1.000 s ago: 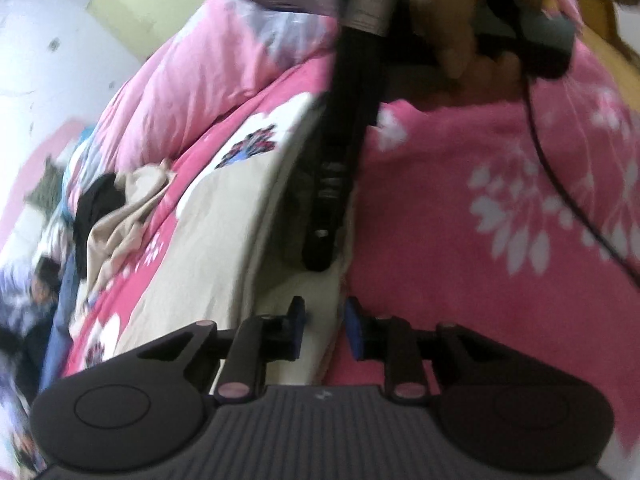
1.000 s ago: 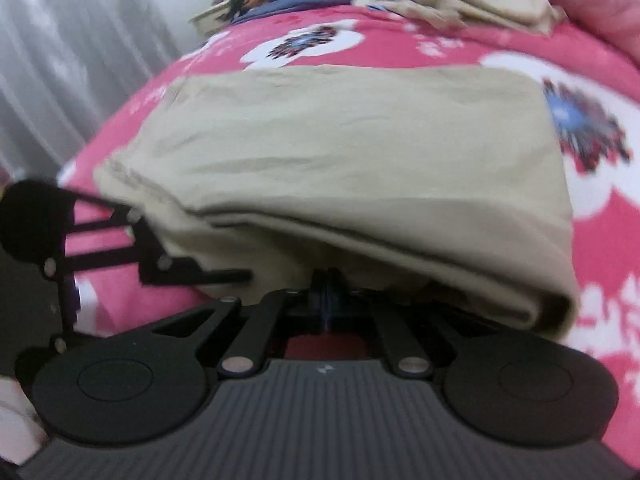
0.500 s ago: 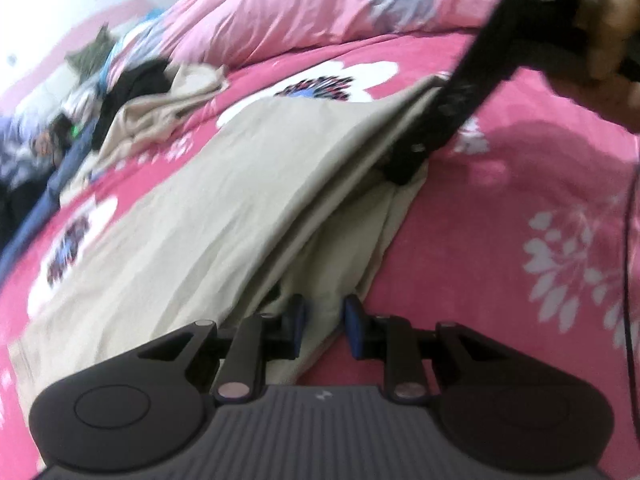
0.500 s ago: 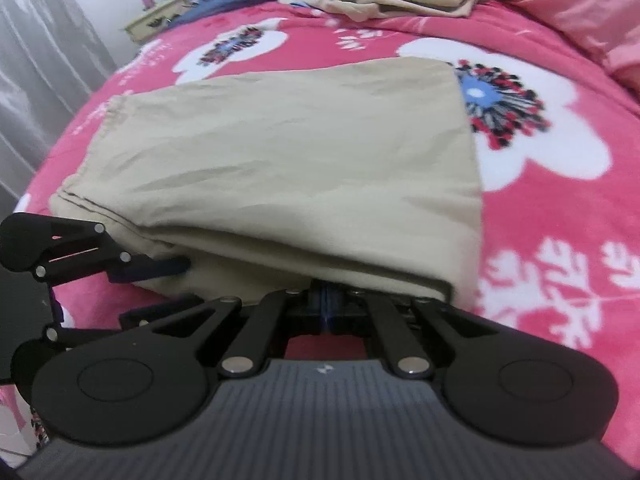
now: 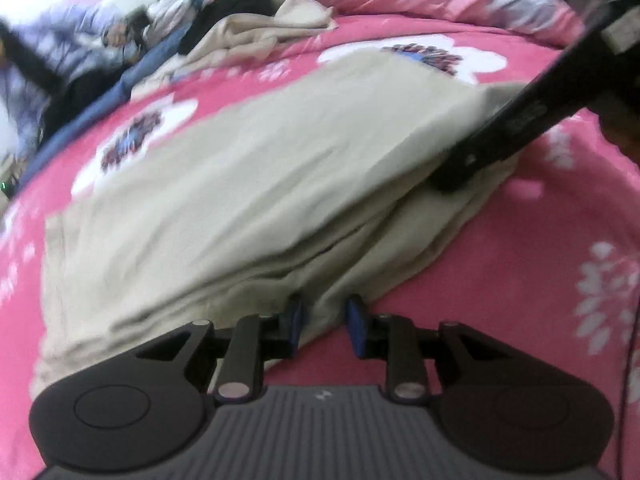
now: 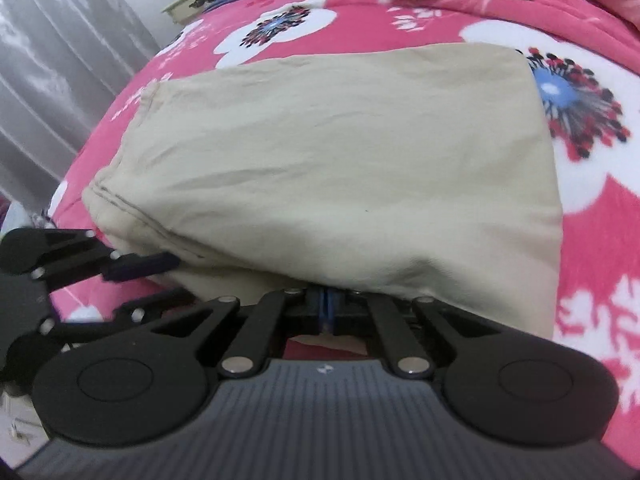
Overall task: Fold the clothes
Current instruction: 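Open both grippers and release the folded beige cloth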
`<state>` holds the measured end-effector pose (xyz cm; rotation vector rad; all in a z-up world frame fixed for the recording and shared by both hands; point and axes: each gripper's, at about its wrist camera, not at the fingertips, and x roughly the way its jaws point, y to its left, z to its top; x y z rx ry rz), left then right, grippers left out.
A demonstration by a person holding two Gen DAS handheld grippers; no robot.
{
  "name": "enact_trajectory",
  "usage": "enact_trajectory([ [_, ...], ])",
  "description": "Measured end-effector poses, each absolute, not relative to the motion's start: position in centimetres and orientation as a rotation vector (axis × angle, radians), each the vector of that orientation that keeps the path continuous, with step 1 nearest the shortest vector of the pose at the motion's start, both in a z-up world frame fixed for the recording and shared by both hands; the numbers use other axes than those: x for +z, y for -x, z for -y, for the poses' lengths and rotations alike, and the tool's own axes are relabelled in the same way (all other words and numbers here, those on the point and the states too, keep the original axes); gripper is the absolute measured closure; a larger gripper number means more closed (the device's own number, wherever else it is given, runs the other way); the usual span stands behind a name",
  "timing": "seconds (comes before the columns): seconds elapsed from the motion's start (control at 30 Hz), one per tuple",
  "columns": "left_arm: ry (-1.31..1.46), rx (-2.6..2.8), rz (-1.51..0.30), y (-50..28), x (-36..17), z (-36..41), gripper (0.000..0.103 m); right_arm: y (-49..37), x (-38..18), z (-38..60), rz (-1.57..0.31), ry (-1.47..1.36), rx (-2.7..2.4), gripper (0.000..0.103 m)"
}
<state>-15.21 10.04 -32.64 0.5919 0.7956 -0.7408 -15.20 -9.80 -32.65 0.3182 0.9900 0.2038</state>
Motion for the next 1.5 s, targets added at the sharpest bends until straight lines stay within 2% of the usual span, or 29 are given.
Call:
enact_trajectory([
  [0.17, -0.464, -0.686, -0.881, 14.0, -30.0, -10.3, 0.076, 15.0, -32.6, 10.3, -1.009, -0.313, 0.234, 0.103],
  [0.33, -0.380, -0.541, -0.951, 11.4, -31.6, -12.6, 0.079, 14.7, -32.3, 9.7, -1.006, -0.284, 0.260, 0.103],
  [0.73, -0.393, -0.521, -0.884, 11.7, -32.3, -12.2, 0.079, 14.7, -27.9, 6.0, -0.911, -0.011, 0.371, 0.097],
  [0.8, -0.389, -0.528, -0.888, 11.6, -32.2, -12.2, 0.079, 14.7, -27.2, 5.4, -0.894, 0.034, 0.389, 0.092],
  [0.87, -0.399, -0.549, -0.894, 11.6, -32.0, -12.4, 0.079, 14.4, -28.7, 4.4, -0.922, 0.083, 0.395, 0.079],
  [1.03, -0.402, -0.591, -0.912, 10.6, -31.7, -12.2, 0.076, 15.0, -30.4, 3.0, -0.923, 0.208, 0.384, 0.077],
  [1.17, -0.397, -0.621, -0.928, 9.5, -31.4, -11.9, 0.072, 15.4, -28.0, 2.8, -0.887, 0.199, 0.359, 0.077],
  [1.27, -0.393, -0.644, -0.940, 8.6, -31.2, -11.7, 0.071, 15.1, -29.9, 3.1, -0.975, 0.176, 0.308, 0.077],
  [1.33, -0.390, -0.659, -0.948, 8.1, -31.1, -11.5, 0.066, 14.9, -30.7, 3.8, -0.998, 0.098, 0.269, 0.077],
  [1.43, -0.385, -0.683, -0.957, 7.4, -30.9, -11.3, 0.065, 13.3, -29.3, 4.8, -1.032, -0.013, 0.220, 0.078],
  [1.5, -0.381, -0.700, -0.957, 7.1, -30.7, -11.4, 0.066, 12.3, -27.8, 6.2, -0.985, -0.082, 0.170, 0.078],
])
